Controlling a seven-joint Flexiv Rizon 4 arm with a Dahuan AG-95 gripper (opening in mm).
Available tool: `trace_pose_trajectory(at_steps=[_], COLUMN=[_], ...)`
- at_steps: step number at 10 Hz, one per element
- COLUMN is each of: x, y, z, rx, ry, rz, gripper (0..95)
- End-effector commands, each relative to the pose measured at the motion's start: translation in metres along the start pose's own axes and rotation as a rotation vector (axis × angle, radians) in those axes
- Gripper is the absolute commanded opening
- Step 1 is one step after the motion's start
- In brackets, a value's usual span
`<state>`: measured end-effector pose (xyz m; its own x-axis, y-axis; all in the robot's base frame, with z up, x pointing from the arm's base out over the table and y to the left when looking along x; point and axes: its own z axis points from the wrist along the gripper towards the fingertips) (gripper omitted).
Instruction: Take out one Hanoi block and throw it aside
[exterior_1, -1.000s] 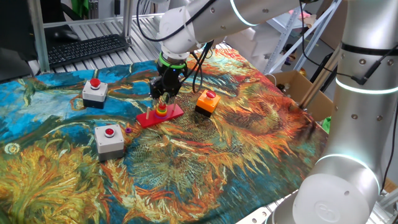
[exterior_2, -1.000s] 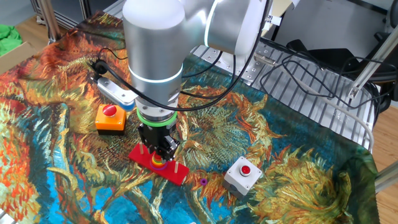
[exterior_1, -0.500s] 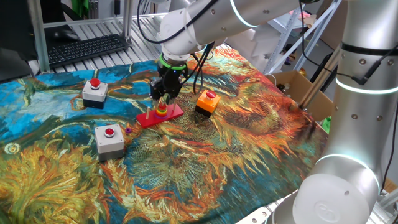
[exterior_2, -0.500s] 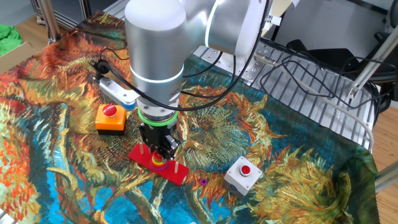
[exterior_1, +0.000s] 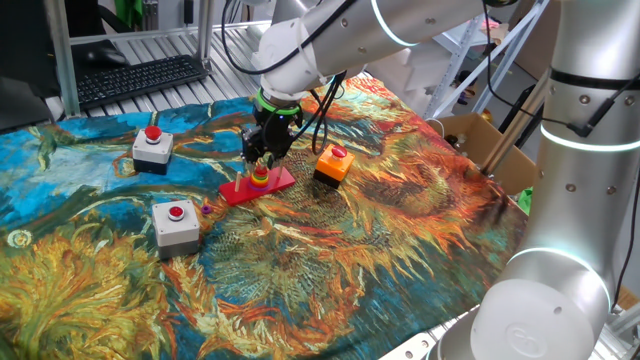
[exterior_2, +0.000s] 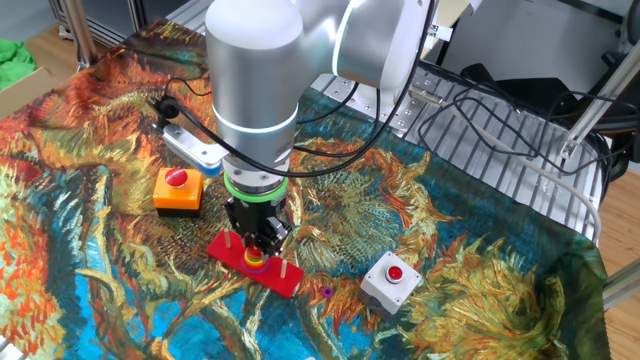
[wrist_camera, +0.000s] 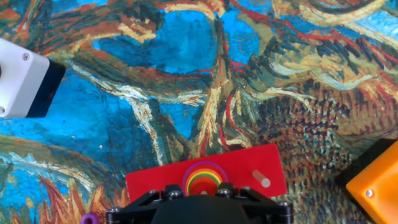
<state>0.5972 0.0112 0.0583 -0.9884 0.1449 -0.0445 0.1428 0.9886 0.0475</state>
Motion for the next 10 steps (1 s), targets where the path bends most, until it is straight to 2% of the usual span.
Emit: trace_pose_trajectory(at_steps=[1,5,6,7,10], x=[0.000,0.000,-0.001,-0.002,-0.004], y=[0.000,0.000,0.000,0.001,0.001], z=[0.000,-0.001,-0.004,-0.009,-0.021], rx=[0.003,0.004,0.006,0.009,0.014], ry=[-0.002,-0.001,0.001,0.006,0.016], rz=[0.000,-0.006,-0.011,-0.014,-0.016], gripper=[19.0,19.0,19.0,0.0,0.0])
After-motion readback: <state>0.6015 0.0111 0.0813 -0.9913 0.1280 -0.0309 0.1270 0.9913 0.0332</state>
